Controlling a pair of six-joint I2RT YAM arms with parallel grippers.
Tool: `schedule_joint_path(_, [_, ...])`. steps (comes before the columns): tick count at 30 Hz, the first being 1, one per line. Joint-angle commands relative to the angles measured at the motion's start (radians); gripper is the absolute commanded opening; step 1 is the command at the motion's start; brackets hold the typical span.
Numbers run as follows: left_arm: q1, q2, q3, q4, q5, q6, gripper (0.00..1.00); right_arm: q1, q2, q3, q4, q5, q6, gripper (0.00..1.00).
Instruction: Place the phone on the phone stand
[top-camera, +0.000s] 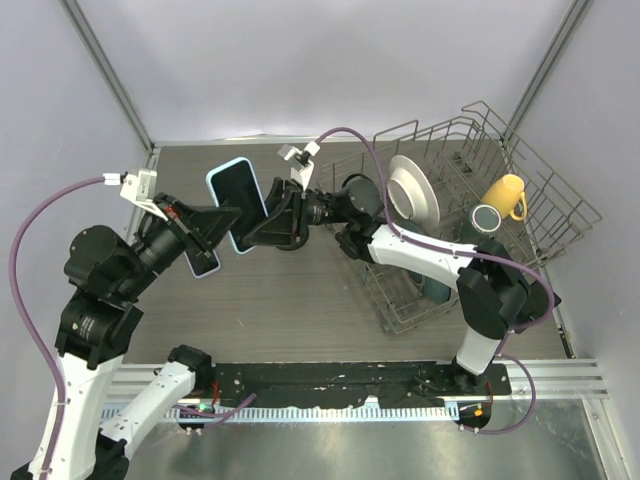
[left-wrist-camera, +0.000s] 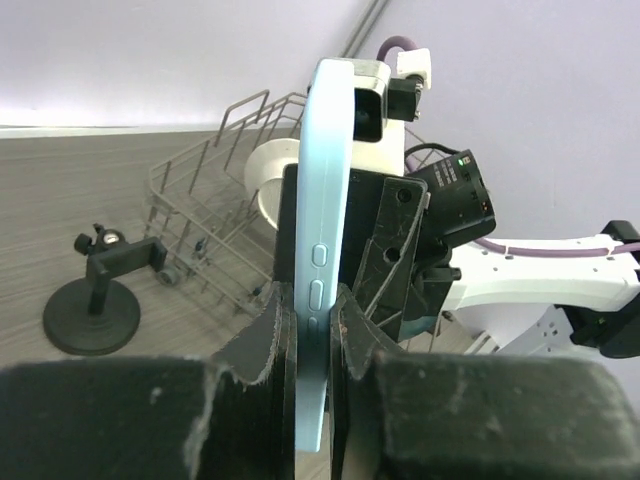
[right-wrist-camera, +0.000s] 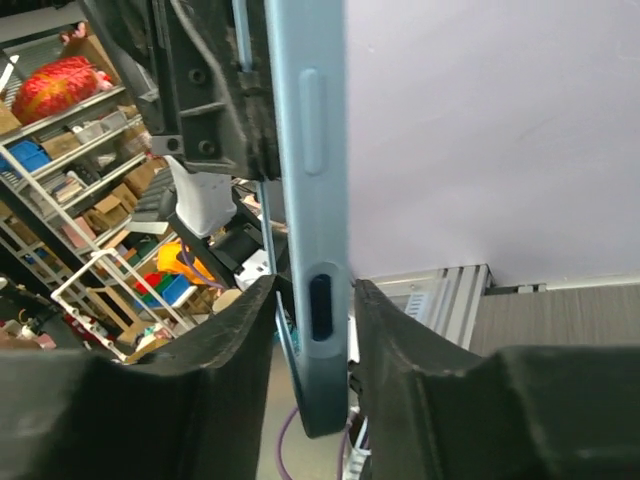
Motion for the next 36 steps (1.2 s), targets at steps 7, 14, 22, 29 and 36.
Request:
schedule_joint_path(7, [-0.003,0.087,0.074,0.028,0.098,-0.074,0.21,0.003,-0.080,-0.025,0.054,0.013,-0.061,0.00])
schedule_joint_path(14, [-0.003,0.131,0.183,-0.037,0.141,-0.026,0.63,0.001,-0.152,-0.020,-0.258,-0.020,-0.313,0.00])
schedule_joint_path(22, [-0.003,0.206,0.300,-0.071,0.304,0.040,0.28,0.001,-0.180,-0.007,-0.362,-0.092,-0.374,0.00])
schedule_joint_path(29, [-0.003,0.254,0.358,-0.074,0.341,0.063,0.52,0.000,-0.190,-0.001,-0.426,-0.129,-0.428,0.00])
schedule_joint_path(36, [-0.001,0.278,0.347,-0.042,0.404,0.049,0.22,0.000,-0.195,-0.007,-0.422,-0.128,-0.428,0.00])
